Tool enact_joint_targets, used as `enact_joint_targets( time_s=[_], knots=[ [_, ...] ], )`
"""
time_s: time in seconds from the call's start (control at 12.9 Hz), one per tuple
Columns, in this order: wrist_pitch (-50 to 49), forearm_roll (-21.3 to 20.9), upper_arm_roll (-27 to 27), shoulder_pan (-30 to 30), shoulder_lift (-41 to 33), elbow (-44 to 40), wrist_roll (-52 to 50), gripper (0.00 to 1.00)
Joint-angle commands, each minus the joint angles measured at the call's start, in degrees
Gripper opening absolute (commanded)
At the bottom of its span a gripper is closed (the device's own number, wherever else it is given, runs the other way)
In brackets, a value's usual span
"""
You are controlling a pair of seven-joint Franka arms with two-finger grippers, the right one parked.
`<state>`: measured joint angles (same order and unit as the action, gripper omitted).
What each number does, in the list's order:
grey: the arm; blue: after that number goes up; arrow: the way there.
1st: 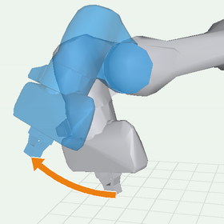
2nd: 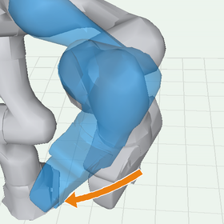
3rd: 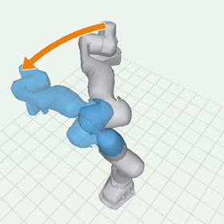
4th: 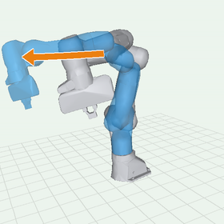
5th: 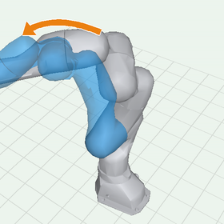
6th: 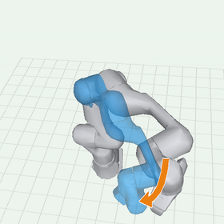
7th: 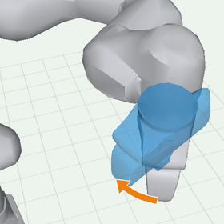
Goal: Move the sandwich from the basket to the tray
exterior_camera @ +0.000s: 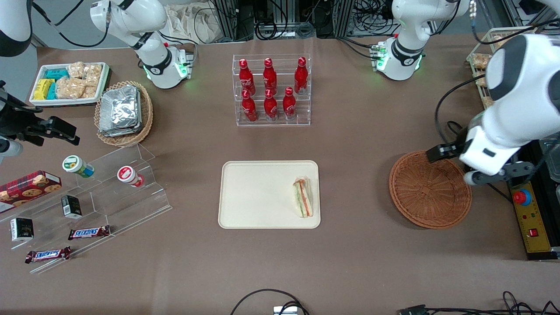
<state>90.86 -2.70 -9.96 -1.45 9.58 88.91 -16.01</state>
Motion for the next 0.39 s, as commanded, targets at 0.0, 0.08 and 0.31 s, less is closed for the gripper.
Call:
enact_joint_targets(
  time_s=[0.0, 0.08, 0.31],
  knots=[
    [-3.0, 0.2, 1.6, -1.3, -1.6, 0.7, 10.3, 1.00],
    [-3.4, 0.1, 1.6, -1.7, -1.3, -0.5, 13.0, 1.00],
    [-3.7, -1.7, 0.7, 0.1, 4.0, -7.1, 13.0, 1.00]
  ],
)
